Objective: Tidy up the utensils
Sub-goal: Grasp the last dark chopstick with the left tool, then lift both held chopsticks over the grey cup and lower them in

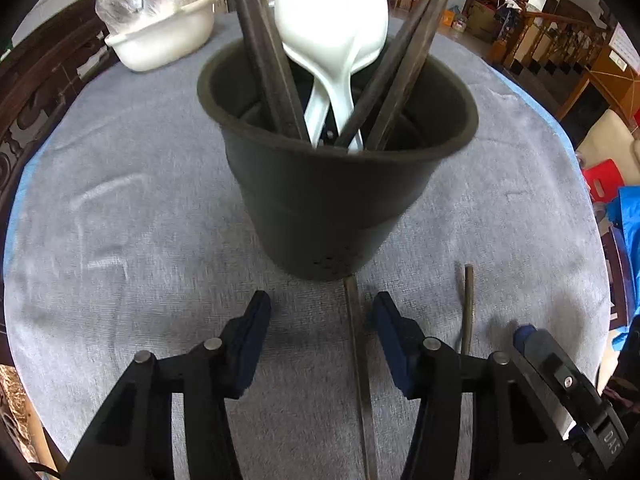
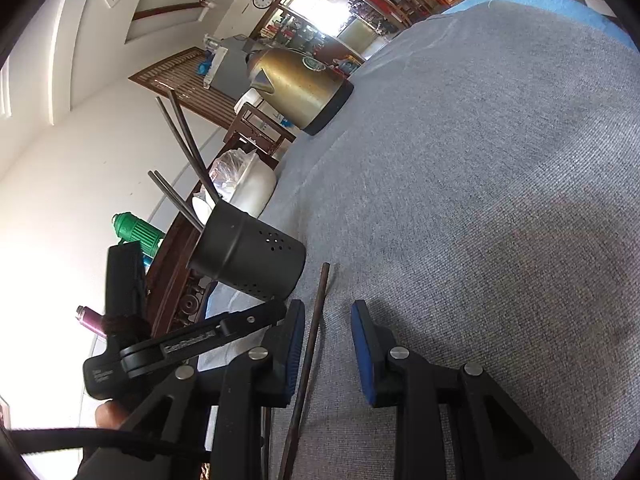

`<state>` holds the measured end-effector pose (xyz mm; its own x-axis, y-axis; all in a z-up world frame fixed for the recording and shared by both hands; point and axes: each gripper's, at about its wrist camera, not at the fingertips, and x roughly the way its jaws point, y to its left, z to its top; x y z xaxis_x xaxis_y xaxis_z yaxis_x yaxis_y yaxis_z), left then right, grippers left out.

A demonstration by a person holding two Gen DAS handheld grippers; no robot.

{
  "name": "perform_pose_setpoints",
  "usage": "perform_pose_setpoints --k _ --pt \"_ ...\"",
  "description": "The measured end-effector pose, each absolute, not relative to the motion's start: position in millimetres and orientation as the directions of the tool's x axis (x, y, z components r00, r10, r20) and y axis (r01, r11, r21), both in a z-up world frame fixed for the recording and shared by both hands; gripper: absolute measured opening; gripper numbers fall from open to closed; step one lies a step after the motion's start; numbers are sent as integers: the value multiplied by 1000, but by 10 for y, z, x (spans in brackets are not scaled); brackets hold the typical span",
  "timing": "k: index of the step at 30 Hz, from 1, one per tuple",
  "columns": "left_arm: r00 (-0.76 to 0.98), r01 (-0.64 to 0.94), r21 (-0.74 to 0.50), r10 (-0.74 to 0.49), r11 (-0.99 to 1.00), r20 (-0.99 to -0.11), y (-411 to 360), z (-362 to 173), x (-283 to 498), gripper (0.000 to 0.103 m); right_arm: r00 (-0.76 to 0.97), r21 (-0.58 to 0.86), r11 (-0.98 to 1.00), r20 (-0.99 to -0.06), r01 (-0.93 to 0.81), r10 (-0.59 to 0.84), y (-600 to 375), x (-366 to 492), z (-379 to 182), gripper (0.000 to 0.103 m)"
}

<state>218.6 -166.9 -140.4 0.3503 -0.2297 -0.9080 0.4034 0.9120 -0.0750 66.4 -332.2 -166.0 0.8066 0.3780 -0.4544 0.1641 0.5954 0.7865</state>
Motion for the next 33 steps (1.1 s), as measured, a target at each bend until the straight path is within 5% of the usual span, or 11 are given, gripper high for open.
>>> perform_pose_setpoints --k 7,24,33 --pt "350 422 -115 -278 899 -895 -1717 -1409 2218 9 808 780 602 -461 171 367 -3314 671 -1650 28" --pt "559 424 -124 -367 897 -743 -1184 -776 1711 6 784 684 709 -531 171 323 -3083 944 -1296 30" --pt "677 426 -90 -383 900 -628 -978 -383 1503 6 604 523 797 -752 302 264 -2908 1587 -1316 34"
